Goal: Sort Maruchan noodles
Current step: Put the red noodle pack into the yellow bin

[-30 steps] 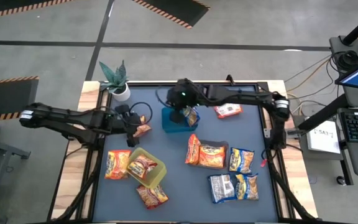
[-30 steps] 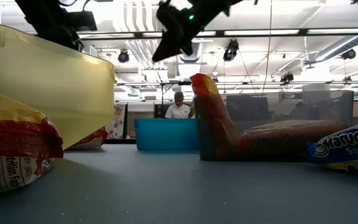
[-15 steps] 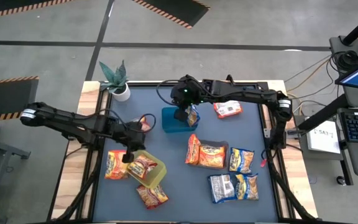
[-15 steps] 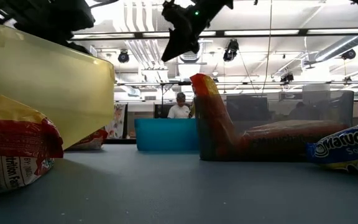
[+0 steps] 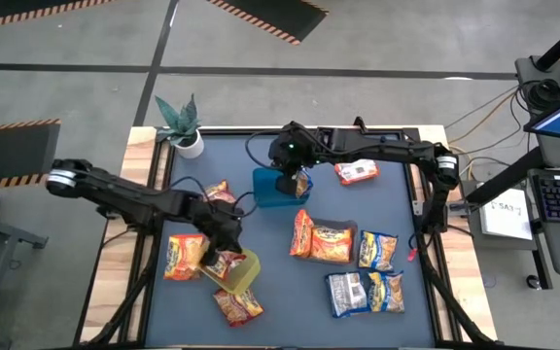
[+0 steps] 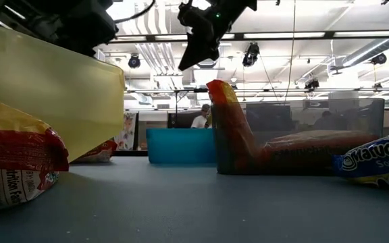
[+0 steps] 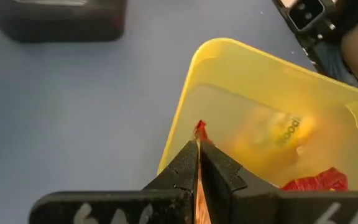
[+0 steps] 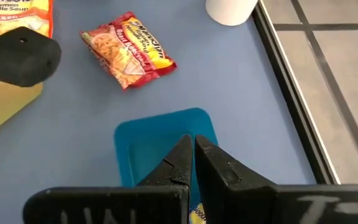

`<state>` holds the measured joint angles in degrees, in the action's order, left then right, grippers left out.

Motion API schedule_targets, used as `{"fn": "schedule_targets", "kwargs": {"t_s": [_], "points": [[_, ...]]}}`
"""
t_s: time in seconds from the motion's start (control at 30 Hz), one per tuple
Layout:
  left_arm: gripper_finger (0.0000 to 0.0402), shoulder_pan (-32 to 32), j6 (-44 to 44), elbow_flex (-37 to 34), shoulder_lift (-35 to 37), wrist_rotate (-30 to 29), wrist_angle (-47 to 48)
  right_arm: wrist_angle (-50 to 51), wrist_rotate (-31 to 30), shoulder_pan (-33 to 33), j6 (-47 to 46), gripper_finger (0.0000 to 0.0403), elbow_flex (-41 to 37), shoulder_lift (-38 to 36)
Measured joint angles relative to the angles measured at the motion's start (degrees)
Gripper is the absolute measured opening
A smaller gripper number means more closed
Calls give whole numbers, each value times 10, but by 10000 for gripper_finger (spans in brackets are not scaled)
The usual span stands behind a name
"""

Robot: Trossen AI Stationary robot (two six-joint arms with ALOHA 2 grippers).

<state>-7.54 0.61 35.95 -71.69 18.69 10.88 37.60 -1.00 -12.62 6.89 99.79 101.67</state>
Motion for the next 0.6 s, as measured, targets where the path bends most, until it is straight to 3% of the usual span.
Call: {"fn": "schedule_targets", "kwargs": {"t_s": [0.33, 0.47, 0.6], "points": [[0, 32, 5, -2, -22, -29, -61, 12, 0, 8, 4, 9, 0, 0], [0, 35, 4, -4, -29, -67, -78, 16, 0, 12, 5, 9, -1, 0], [0, 35, 19, 5, -9, -77, -49, 27, 0, 15, 5, 9, -1, 0]]}}
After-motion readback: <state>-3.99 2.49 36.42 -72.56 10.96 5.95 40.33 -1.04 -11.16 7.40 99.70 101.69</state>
